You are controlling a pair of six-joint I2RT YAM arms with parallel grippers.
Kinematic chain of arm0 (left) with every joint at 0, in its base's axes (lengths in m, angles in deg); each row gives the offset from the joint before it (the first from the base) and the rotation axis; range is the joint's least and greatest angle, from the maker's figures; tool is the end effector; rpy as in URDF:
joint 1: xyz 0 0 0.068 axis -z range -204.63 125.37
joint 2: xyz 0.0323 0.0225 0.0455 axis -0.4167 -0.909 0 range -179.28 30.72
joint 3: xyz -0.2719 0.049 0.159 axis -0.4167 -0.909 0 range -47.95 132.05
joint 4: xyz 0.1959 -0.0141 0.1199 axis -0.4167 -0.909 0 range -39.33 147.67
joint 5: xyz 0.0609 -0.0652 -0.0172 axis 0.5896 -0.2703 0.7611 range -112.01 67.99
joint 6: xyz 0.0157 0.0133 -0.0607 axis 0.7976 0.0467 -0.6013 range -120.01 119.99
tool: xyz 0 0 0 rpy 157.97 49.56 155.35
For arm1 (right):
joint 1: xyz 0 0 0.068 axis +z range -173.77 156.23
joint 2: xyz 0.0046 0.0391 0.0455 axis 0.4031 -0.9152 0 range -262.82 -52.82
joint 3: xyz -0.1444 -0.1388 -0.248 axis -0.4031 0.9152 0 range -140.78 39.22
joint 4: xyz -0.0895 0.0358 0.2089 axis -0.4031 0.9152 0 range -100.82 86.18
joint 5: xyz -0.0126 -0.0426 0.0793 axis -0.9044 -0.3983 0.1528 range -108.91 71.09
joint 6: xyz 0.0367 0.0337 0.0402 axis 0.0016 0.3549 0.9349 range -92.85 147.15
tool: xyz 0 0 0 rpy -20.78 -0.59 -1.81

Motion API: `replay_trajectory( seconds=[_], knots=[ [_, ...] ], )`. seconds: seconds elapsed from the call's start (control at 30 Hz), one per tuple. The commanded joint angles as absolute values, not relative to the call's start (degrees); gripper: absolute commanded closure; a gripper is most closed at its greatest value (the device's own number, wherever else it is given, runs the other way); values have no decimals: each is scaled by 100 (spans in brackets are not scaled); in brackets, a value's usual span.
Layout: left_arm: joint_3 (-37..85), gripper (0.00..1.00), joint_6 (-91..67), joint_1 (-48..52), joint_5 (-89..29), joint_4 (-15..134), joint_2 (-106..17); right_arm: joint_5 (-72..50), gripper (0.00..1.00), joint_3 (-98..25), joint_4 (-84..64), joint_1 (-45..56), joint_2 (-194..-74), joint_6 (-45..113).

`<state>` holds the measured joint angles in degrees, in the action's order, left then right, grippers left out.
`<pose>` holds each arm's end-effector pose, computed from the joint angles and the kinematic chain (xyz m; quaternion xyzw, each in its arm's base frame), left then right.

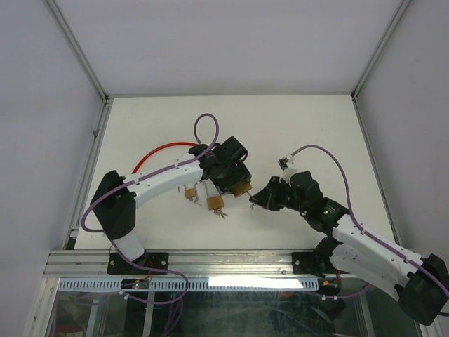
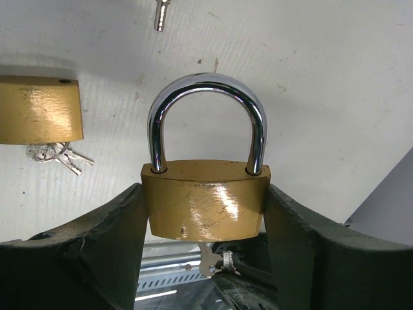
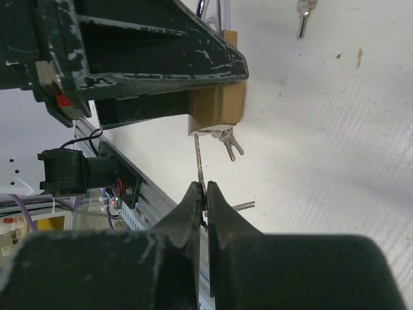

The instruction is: Unlock with the key

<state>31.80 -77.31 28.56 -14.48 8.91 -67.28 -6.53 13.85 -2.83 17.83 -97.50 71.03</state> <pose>0.2035 -0.2608 0.2992 -0.2170 0.9535 -0.1536 0.1418 0.0876 0.0920 0.2630 -0.0393 0.8500 0.4186 0.3173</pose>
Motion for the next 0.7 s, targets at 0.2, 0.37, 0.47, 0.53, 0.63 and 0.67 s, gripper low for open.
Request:
replay_trajectory(
  seconds=[0.2,0.37,0.47,0.53,0.63,0.67],
  knots=[
    [3078,65,-7944,2854,-1665,1718,-6135,-578,100,1517,-859,1781,-9882,7368],
    [2994,66,-7973,2854,-1735,1857,-6086,-654,100,1577,-945,1780,-9889,7484],
    [2984,66,-7966,2854,-1736,1881,-6085,-665,100,1600,-1024,1780,-9892,7539],
    [2975,66,-7962,2854,-1744,1882,-6086,-674,100,1624,-1077,1781,-9885,7577],
    [2928,67,-7968,2854,-1806,1950,-6082,-723,100,1649,-1117,1780,-9891,7677],
    [2906,67,-7976,2854,-1834,1978,-6078,-734,100,1658,-1117,1775,-9890,7695]
  ],
)
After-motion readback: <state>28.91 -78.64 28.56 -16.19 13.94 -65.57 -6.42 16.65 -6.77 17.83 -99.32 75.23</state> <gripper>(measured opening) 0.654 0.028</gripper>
